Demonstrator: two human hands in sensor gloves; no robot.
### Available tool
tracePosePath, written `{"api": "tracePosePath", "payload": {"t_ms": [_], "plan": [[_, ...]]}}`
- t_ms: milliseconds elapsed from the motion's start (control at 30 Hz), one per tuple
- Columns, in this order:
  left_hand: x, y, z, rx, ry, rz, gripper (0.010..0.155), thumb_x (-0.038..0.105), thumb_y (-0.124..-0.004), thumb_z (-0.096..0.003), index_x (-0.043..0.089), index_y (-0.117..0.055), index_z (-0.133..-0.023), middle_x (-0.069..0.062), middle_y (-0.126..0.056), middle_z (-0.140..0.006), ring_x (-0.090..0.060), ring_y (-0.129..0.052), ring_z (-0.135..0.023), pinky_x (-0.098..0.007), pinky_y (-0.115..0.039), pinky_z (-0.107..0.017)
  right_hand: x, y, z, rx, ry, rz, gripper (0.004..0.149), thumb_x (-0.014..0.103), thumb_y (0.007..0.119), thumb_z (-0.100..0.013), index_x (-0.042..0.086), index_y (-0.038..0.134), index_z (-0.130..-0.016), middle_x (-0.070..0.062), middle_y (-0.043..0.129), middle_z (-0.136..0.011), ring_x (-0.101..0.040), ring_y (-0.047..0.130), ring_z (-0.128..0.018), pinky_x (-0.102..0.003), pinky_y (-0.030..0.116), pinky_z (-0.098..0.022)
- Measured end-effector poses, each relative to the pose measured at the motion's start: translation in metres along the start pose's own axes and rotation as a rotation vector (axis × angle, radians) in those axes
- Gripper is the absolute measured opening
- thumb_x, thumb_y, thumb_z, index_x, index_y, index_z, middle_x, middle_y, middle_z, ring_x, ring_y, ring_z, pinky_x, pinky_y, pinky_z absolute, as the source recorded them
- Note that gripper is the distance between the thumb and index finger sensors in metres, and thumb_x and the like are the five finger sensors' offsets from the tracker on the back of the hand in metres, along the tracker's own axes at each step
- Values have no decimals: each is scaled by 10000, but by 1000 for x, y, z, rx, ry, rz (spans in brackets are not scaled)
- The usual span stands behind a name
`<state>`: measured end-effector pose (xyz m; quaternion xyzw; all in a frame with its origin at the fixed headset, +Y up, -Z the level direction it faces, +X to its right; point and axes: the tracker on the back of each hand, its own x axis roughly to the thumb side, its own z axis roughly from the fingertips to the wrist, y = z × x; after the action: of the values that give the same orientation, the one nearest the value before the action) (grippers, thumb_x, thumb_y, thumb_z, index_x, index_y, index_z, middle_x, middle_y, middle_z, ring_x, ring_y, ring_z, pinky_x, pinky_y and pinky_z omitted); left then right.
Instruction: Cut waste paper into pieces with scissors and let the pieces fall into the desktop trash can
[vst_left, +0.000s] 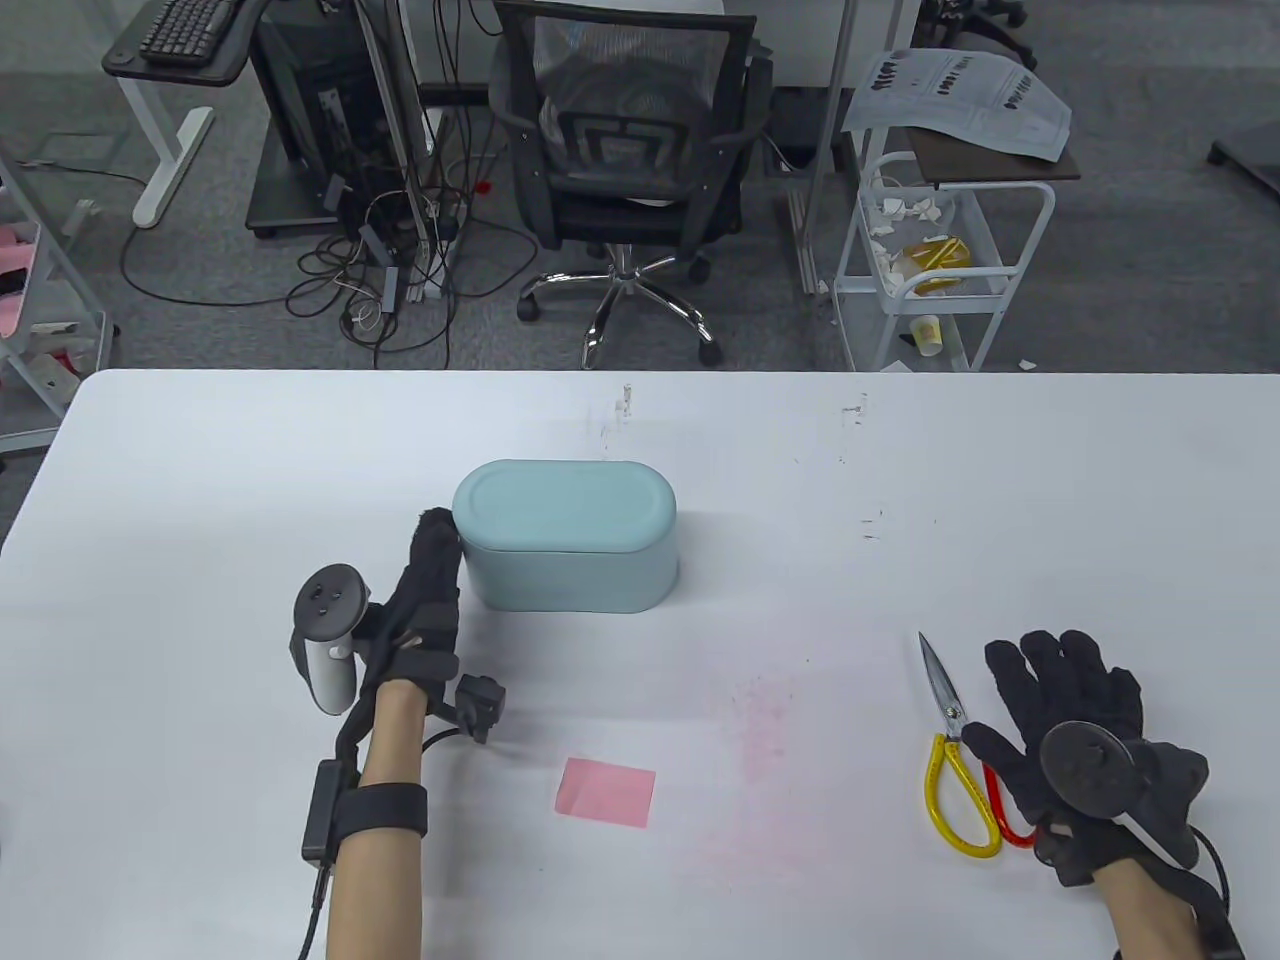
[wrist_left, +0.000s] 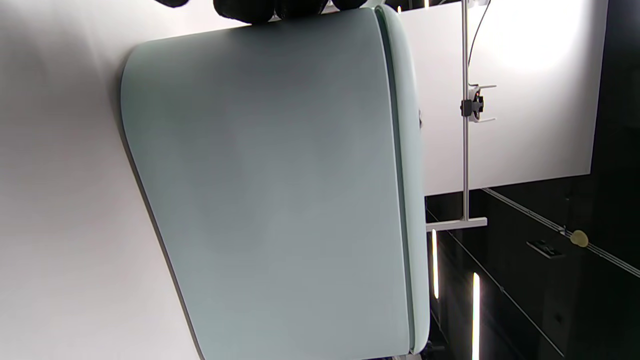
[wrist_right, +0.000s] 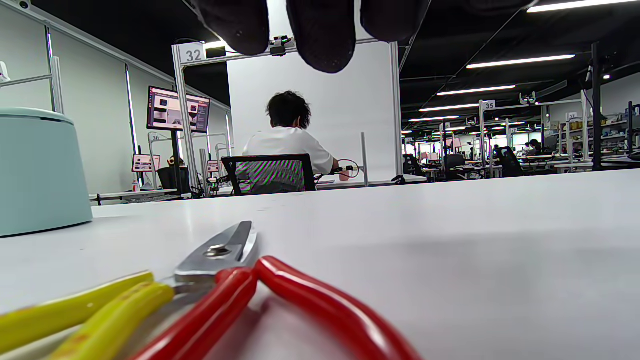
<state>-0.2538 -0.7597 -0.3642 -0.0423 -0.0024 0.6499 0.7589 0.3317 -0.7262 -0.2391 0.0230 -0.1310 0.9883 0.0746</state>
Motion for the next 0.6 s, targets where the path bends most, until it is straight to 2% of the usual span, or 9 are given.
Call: {"api": "tracePosePath", "payload": {"t_ms": [367, 600], "plan": [[7, -64, -2, -133, -42, -24, 916, 784, -431, -508, 196, -232, -1181, -140, -255, -1260, -427, -382, -1164, -634, -399, -775, 1, 0, 0, 4, -1, -4, 813, 757, 521, -306, 382, 503, -1026, -8, 519, -1106, -418, 457, -1057, -701, 423, -682], [7, -87, -4, -182, -43, -7, 917, 783, -432, -508, 197, -222, -1180, -137, -238, -1260, -428, -375, -1164, -635, -400, -775, 1, 0, 0, 4, -2, -7, 811, 756, 523, -306, 382, 505, -1025, -8, 524, -1104, -418, 459, -1056, -701, 422, -682]]}}
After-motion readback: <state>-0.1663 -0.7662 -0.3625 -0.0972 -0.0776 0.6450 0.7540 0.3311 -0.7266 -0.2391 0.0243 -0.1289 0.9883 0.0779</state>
